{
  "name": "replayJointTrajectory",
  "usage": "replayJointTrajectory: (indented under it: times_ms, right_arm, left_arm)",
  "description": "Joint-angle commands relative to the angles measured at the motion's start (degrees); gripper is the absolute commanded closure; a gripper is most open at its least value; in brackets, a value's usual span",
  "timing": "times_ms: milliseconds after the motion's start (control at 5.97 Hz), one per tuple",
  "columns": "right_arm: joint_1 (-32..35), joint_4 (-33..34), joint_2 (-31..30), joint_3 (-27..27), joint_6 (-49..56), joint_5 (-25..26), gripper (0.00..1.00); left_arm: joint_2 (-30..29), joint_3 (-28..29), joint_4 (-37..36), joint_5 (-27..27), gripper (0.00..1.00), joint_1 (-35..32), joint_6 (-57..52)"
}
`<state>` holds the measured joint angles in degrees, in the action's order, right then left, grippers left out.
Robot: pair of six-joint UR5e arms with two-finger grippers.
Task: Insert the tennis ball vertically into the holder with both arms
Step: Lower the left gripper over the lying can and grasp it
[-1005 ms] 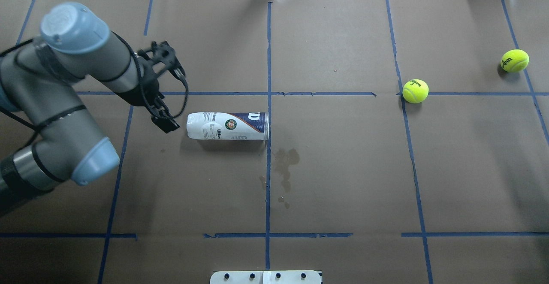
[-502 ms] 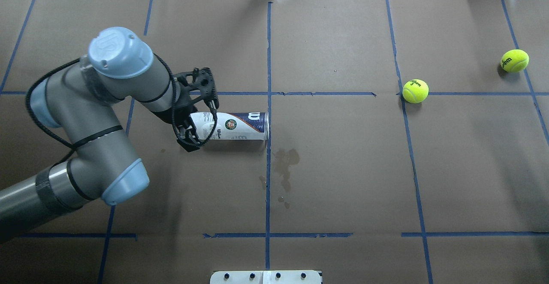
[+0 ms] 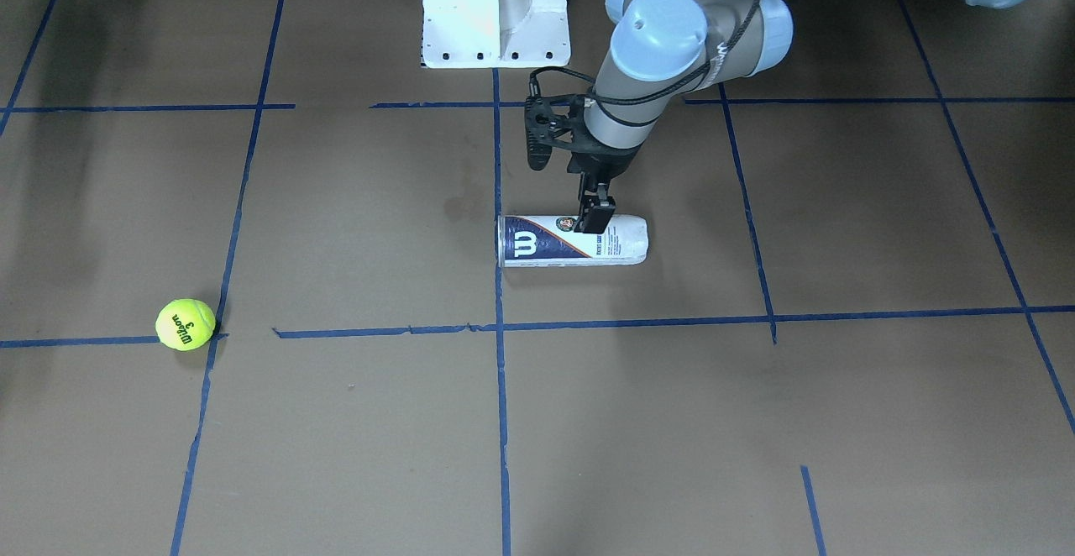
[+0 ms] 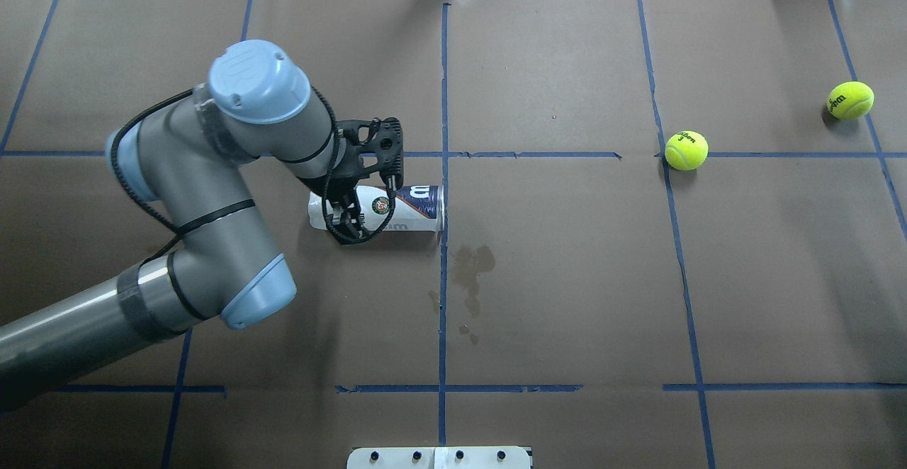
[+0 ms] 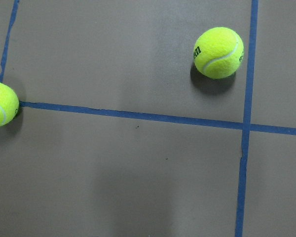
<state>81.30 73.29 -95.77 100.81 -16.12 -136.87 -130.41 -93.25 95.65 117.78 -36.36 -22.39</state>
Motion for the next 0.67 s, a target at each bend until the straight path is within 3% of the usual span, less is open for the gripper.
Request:
replayJointTrajectory:
  times_ms: [0,502]
  right_arm:
    - [0.00,0.01,-0.03,0.00,-3.20,-0.32,0.00]
    - [0.00,0.01,-0.03,-0.27,-3.57,-0.41,0.00]
  left_arm:
    - [-5.96,6.90,0.06,-0.27,0.00,0.06,-0.63]
    - [-8.79,11.32,-0.03,-3.86,0.00,2.51,-0.46]
